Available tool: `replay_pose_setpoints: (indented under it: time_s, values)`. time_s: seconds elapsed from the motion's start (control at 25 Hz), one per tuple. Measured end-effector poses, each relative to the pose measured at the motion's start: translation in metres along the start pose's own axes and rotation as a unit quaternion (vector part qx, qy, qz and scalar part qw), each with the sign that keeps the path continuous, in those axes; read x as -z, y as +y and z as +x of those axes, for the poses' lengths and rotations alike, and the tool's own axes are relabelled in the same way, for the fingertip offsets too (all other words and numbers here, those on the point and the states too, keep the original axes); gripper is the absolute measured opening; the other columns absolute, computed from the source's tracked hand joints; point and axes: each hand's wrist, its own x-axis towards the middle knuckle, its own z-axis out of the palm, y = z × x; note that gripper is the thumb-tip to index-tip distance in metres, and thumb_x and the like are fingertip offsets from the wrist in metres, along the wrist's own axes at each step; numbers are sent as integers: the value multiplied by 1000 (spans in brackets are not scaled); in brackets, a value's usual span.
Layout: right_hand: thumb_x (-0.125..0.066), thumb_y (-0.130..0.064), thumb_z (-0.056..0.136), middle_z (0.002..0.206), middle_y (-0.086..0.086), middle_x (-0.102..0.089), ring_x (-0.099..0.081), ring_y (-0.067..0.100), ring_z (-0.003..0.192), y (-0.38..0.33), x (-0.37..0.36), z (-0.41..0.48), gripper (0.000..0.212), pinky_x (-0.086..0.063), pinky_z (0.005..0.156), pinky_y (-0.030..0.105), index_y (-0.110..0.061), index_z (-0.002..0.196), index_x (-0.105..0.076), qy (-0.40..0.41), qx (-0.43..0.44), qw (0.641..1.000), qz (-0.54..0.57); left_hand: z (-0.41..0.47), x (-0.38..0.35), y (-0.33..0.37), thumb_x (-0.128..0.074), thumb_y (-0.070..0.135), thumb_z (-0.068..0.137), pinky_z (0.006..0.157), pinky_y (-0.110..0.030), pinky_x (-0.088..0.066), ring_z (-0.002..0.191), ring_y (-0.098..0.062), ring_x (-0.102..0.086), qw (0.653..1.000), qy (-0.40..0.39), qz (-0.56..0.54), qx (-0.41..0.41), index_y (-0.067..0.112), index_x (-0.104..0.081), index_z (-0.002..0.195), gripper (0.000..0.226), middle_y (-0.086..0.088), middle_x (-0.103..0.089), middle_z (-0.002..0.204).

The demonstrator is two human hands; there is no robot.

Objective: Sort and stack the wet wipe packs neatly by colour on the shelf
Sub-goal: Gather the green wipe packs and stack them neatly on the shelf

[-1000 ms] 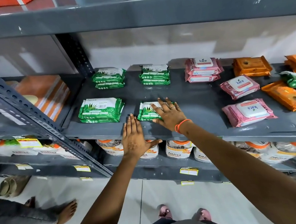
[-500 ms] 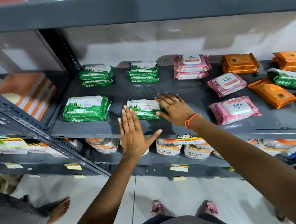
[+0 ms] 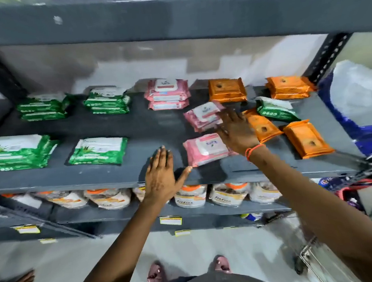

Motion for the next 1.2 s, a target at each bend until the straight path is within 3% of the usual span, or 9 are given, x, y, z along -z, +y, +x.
replay_pose_setpoints:
  time_s: [0.08,0.16,0.36,0.48,0.64,0.76,0.88,1.04,1.2]
  values:
    - [-52,-16,93,134,28,-51,-47,43,123,41,10,0,41,-42,101,44,4,128,-52,54,-62,997,1,1,-1,7,1,78,77,114,-43,-26,138,-31,-32,1000,0,-1,11,2,-38,137,104,-20,-36,148]
    - [-51,-26,92,139,26,-46,-42,42,126,71,24,13,50,-35,106,46,0,134,-46,87,-100,990,-37,1,-1,8,0,78,77,113,-44,-28,137,-31,-35,1000,-2,0,20,2,-40,136,104,-20,-39,146]
    - [-62,-50,80,146,25,-35,-31,44,134,120,39,32,77,-26,112,54,-11,141,-35,30,-226,974,-17,-1,1,6,-4,77,80,111,-44,-32,135,-31,-39,1000,2,7,26,2,-43,134,100,-19,-41,145]
    - [-64,-49,79,152,16,-31,-27,41,139,135,49,45,81,-24,114,56,-18,145,-29,-54,-174,983,-23,-1,-1,5,-3,78,79,113,-42,-28,137,-28,-35,1000,6,14,25,3,-41,136,101,-17,-38,147]
    - [-66,-27,85,153,12,-34,-33,33,139,148,69,61,72,-32,113,47,-13,146,-30,-135,-168,976,-11,0,-2,5,-3,76,81,113,-42,-28,138,-26,-34,999,12,31,31,6,-41,137,97,-13,-38,148]
    - [-74,-13,77,152,12,-36,-31,38,138,137,73,71,82,-28,113,57,-17,146,-28,-176,-102,970,-135,1,-2,4,-3,76,81,114,-42,-27,140,-25,-30,999,12,31,30,8,-38,138,96,-12,-35,150]
    - [-71,-16,80,149,10,-39,-29,37,139,133,66,71,71,-17,114,65,-17,142,-35,-116,-91,974,-174,1,-2,3,-1,75,80,115,-41,-26,141,-23,-28,999,12,39,33,9,-37,139,96,-11,-33,151]
    - [-55,-15,90,140,13,-47,-35,35,134,108,63,66,45,-12,115,65,-13,134,-46,30,-76,977,-196,1,-2,2,1,75,79,115,-40,-25,141,-24,-29,999,8,37,31,8,-37,139,98,-11,-34,151]
    - [-50,-15,92,139,16,-46,-33,34,135,29,55,53,49,-16,116,58,-13,139,-39,93,-29,979,-181,-1,2,-1,5,77,77,117,-40,-19,142,-24,-25,1000,11,4,9,6,-34,140,103,-12,-30,152]
